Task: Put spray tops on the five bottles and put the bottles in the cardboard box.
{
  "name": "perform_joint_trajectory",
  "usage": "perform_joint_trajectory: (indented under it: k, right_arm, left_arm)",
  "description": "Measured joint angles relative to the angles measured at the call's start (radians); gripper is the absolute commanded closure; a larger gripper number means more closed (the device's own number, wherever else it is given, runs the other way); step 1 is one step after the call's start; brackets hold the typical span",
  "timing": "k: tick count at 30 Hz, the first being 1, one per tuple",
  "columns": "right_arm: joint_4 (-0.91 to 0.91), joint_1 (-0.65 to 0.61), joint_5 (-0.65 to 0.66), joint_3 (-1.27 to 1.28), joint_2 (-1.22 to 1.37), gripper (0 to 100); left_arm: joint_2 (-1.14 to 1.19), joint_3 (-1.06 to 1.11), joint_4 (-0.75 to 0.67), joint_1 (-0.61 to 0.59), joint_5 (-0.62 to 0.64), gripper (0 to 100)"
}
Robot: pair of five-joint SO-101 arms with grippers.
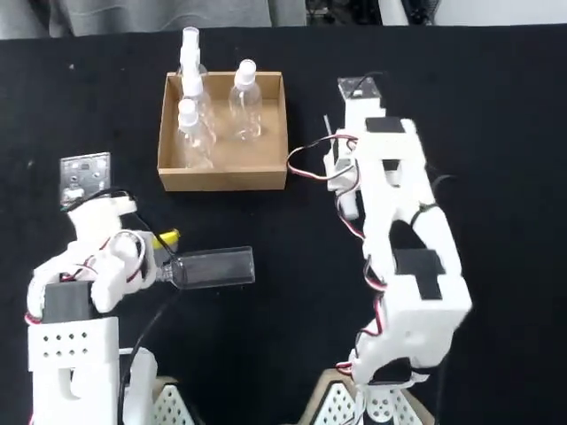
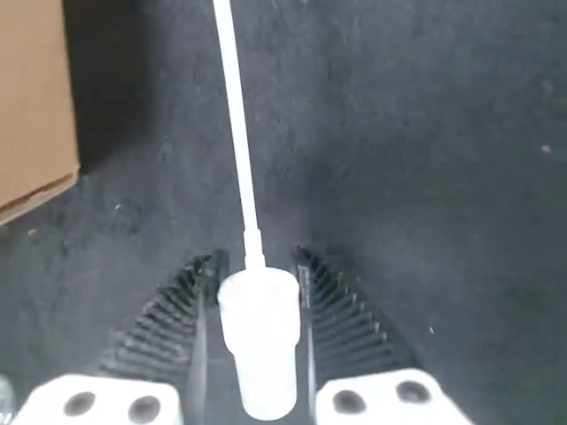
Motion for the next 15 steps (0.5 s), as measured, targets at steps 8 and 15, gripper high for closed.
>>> perform_joint_trajectory:
  k: [8,15]
  right_arm:
    - [0.153,0.000,0.000,0.000,-0.181,98.7]
    - [0.189,0.009,0.000,0.107,-0.414,98.7]
  left_arm:
    - [0.000,0.078,-0.089,-0.068,0.000,71]
    - [0.000,0.083,-0.100,-0.069,0.000,71]
